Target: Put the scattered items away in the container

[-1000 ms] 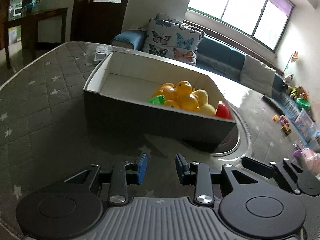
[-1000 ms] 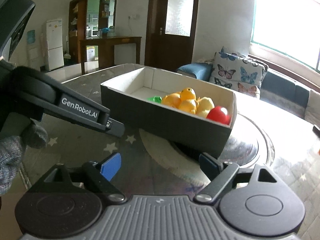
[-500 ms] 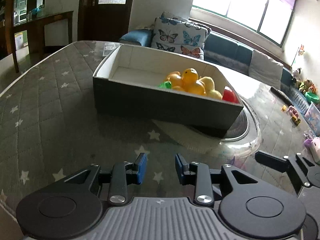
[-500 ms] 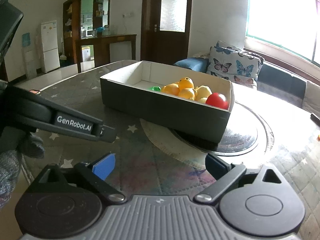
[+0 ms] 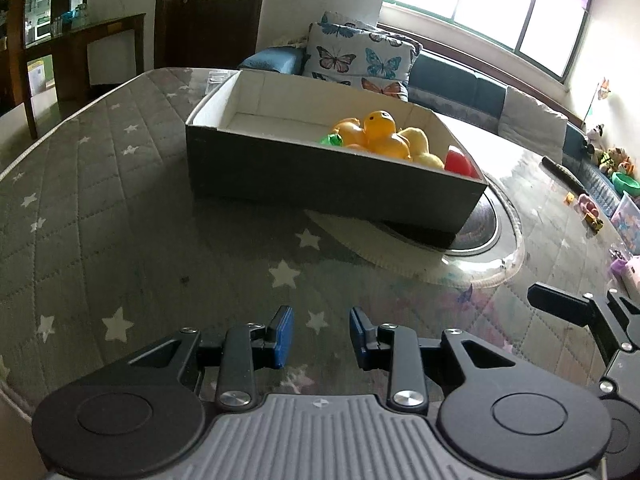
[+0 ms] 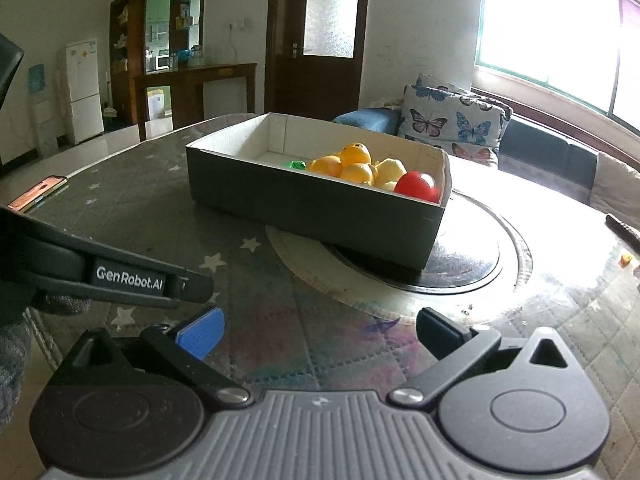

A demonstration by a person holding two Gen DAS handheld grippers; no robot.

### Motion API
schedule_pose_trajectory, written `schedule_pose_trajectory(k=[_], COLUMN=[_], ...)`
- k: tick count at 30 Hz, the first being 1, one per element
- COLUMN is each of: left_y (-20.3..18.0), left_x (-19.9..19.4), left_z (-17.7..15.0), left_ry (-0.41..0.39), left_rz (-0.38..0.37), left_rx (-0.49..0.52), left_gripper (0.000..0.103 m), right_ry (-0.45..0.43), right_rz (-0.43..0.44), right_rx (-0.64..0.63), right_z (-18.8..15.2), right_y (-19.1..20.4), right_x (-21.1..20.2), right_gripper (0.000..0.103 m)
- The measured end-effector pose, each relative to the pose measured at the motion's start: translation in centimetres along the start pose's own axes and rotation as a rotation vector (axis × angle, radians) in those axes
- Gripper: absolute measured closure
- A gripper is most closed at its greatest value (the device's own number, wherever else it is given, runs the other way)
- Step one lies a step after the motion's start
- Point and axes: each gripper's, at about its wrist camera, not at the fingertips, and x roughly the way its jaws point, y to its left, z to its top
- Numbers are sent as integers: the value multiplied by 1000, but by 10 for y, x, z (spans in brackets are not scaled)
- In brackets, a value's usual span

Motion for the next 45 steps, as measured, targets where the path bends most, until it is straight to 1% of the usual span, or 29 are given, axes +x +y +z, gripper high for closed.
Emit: schedule_pose_trajectory(k=[11,16,21,32,45], left_y=[-3,-7,-7,-6,-4], left_x=[-2,-4,-6,-2,8], left_z=[-5,-6,-5,4,22], left_ry=[-4,-20,-32,-46,-49], left_rz=[8,31,43,56,47], left_rx=[13,38,40,47,54], left_gripper=[70,70,70,70,70], right_ry=[9,10,8,13,16], right_rz=[7,3,0,-6,-16], right_rx=[11,13,15,11,16], right_z=[-1,-2,-1,3,16], right_y=[1,1,0,-1,-4], right_x=[-1,-1,-1,5,18], right_gripper=[0,0,0,0,0])
